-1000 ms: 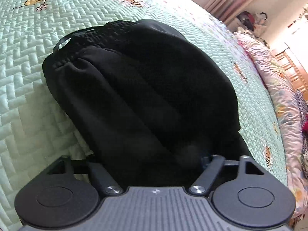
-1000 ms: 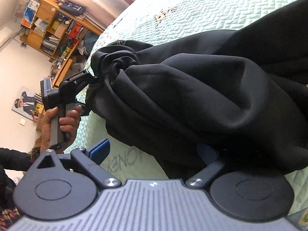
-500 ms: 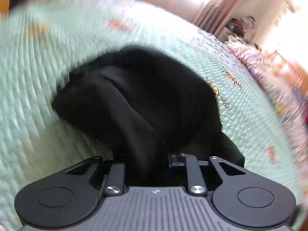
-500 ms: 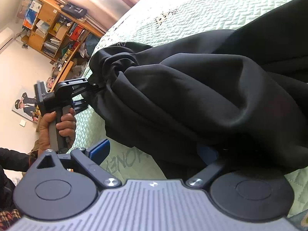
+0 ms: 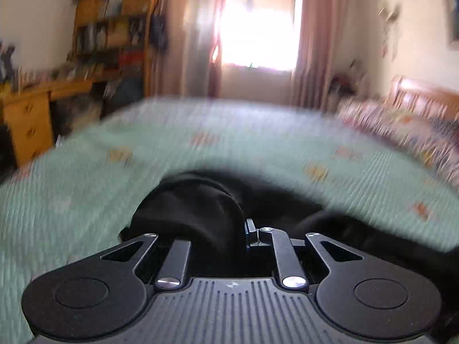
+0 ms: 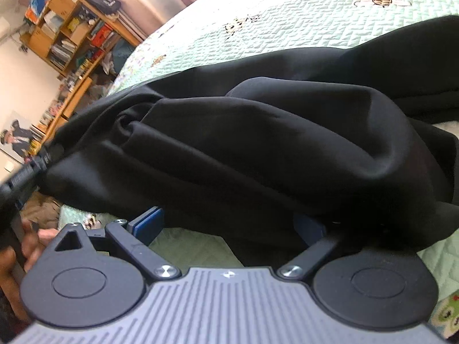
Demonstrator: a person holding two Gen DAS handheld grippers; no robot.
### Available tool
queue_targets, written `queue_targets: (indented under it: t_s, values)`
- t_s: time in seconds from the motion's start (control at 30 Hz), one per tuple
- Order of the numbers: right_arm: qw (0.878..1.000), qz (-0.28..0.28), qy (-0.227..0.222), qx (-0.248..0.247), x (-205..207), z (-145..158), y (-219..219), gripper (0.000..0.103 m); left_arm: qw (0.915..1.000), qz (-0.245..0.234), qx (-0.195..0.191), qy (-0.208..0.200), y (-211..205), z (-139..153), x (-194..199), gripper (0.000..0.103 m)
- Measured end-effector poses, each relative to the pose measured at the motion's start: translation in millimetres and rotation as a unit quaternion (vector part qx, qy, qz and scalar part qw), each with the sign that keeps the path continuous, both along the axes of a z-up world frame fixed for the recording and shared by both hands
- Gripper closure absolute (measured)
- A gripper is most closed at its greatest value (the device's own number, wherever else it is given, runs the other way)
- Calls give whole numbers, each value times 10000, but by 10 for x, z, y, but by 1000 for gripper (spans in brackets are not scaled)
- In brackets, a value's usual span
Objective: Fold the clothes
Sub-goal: 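Fold the garment over onto itself with the left gripper and release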
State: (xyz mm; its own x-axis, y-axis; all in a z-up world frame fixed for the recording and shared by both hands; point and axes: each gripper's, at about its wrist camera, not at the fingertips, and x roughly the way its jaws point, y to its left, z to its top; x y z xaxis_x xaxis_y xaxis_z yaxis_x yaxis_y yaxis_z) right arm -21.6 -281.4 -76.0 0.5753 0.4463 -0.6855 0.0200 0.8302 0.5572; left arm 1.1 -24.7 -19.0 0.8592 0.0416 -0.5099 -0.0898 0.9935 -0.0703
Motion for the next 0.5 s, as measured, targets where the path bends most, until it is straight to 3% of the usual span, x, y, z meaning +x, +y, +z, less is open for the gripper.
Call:
queue_targets:
  t_s: [0.03, 0.1, 0.23, 0.37, 0.47, 0.5]
  values:
    - [9999, 13, 26, -109, -3, 21, 42, 6, 9994, 26, -171, 315, 95, -94, 2, 84]
    - [9994, 57, 63, -328, -17, 81, 132, 6, 9973, -20, -498, 546, 248, -213, -42, 79]
    - [9973, 263, 61, -689, -69, 244, 317, 6, 9981, -65, -521, 333, 397, -180, -229, 63]
    - [9960, 419, 59, -786, -119, 386, 465, 6, 9959, 28, -890, 164, 699, -81, -377, 52]
    - [9964, 539, 46, -660, -130, 516, 573, 6, 9940, 262, -1061, 3, 853, -17, -523, 37]
    - [9963, 587, 32, -629, -134, 567, 626, 6, 9934, 414, -1070, -50, 898, 2, -555, 26]
